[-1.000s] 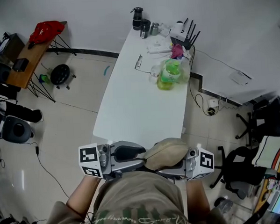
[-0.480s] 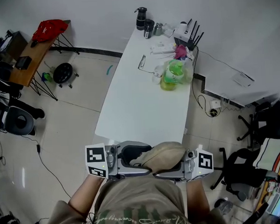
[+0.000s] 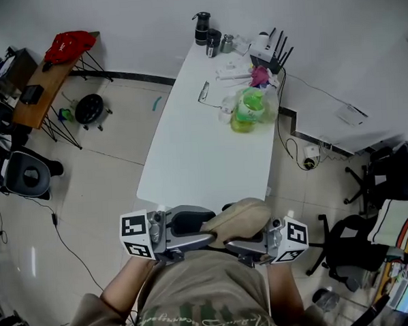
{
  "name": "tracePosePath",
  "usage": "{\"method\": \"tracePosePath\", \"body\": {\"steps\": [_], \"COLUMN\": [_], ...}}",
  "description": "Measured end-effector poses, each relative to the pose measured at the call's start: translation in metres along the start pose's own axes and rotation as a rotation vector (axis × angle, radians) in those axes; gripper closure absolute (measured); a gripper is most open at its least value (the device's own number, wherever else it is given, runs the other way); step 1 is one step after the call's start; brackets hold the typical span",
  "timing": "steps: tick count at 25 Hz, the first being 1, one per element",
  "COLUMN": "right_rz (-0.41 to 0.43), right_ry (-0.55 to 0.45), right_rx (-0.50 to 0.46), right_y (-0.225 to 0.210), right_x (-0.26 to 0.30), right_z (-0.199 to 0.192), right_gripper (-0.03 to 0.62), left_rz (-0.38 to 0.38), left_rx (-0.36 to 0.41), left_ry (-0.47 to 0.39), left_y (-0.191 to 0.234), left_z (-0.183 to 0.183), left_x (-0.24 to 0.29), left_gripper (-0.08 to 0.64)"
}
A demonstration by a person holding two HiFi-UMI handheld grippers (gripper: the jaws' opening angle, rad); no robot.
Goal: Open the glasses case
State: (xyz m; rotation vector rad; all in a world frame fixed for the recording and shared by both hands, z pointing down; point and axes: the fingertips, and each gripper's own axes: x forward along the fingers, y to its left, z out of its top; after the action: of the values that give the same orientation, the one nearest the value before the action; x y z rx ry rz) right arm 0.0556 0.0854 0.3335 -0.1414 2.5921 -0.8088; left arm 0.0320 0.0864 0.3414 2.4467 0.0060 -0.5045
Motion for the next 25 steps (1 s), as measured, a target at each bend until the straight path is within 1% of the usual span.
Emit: {"method": "tracePosePath", "body": {"steps": [3, 5, 7, 8, 9, 10, 12, 13, 14, 15, 17, 18, 19, 21, 22, 23, 24, 25], "right_rz": [-0.002, -0.011, -0.014, -0.004, 0.011, 0.029, 0.055, 0.062, 0.069, 0.080, 0.117, 0.133, 0.142, 0.126, 0.105, 0.082, 0.065, 0.060], "right_ry": [-0.004, -0.014, -0.026, -0.027, -0.017, 0.011, 0.103, 0.148, 0.178, 0.192, 0.197, 0.208, 0.231, 0.306, 0.337, 0.349, 0.341, 0.324], "right_rx": [0.076, 0.127, 0.140, 0.123, 0.092, 0.054, -0.017, -0.048, -0.077, -0.098, -0.100, -0.086, -0.072, -0.071, -0.081, -0.091, -0.096, -0.093], "right_y": [-0.004, -0.006, -0.008, -0.007, -0.005, -0.001, 0.006, 0.008, 0.011, 0.014, 0.022, 0.025, 0.025, 0.021, 0.017, 0.012, 0.009, 0.006], "right_x": [0.000, -0.001, 0.000, 0.001, 0.001, 0.002, 0.002, 0.004, 0.006, 0.007, 0.010, 0.012, 0.013, 0.013, 0.012, 0.011, 0.011, 0.010], "right_z": [0.000, -0.001, -0.002, -0.003, -0.005, -0.008, -0.017, -0.020, -0.020, -0.019, -0.017, -0.018, -0.021, -0.032, -0.036, -0.037, -0.036, -0.035], "right_gripper": [0.296, 0.296, 0.296, 0.296, 0.296, 0.296, 0.296, 0.296, 0.296, 0.296, 0.296, 0.296, 0.296, 0.296, 0.296, 0.296, 0.296, 0.296], "left_rz": [0.007, 0.020, 0.036, 0.035, 0.020, -0.004, -0.046, -0.053, -0.055, -0.059, -0.077, -0.081, -0.067, -0.001, 0.027, 0.042, 0.042, 0.033], "left_rx": [-0.021, -0.030, -0.015, -0.009, -0.011, -0.016, -0.008, 0.005, 0.013, 0.009, -0.018, -0.016, 0.009, 0.091, 0.108, 0.100, 0.082, 0.062], "left_ry": [-0.048, -0.074, -0.078, -0.069, -0.045, -0.004, 0.102, 0.139, 0.154, 0.146, 0.110, 0.110, 0.135, 0.233, 0.270, 0.282, 0.272, 0.250], "left_y": [0.001, 0.002, 0.003, 0.003, 0.002, -0.001, -0.006, -0.008, -0.009, -0.010, -0.016, -0.019, -0.020, -0.014, -0.009, -0.006, -0.005, -0.005], "left_z": [0.007, 0.008, 0.008, 0.007, 0.005, 0.001, -0.009, -0.012, -0.013, -0.012, -0.010, -0.010, -0.012, -0.025, -0.030, -0.034, -0.034, -0.034], "left_x": [-0.002, -0.003, -0.006, -0.007, -0.008, -0.008, -0.008, -0.008, -0.008, -0.007, -0.004, -0.001, 0.001, 0.002, 0.001, 0.000, 0.000, -0.001], "left_gripper": [0.395, 0.397, 0.399, 0.400, 0.400, 0.400, 0.399, 0.399, 0.397, 0.396, 0.344, 0.321, 0.318, 0.242, 0.241, 0.241, 0.263, 0.324]}}
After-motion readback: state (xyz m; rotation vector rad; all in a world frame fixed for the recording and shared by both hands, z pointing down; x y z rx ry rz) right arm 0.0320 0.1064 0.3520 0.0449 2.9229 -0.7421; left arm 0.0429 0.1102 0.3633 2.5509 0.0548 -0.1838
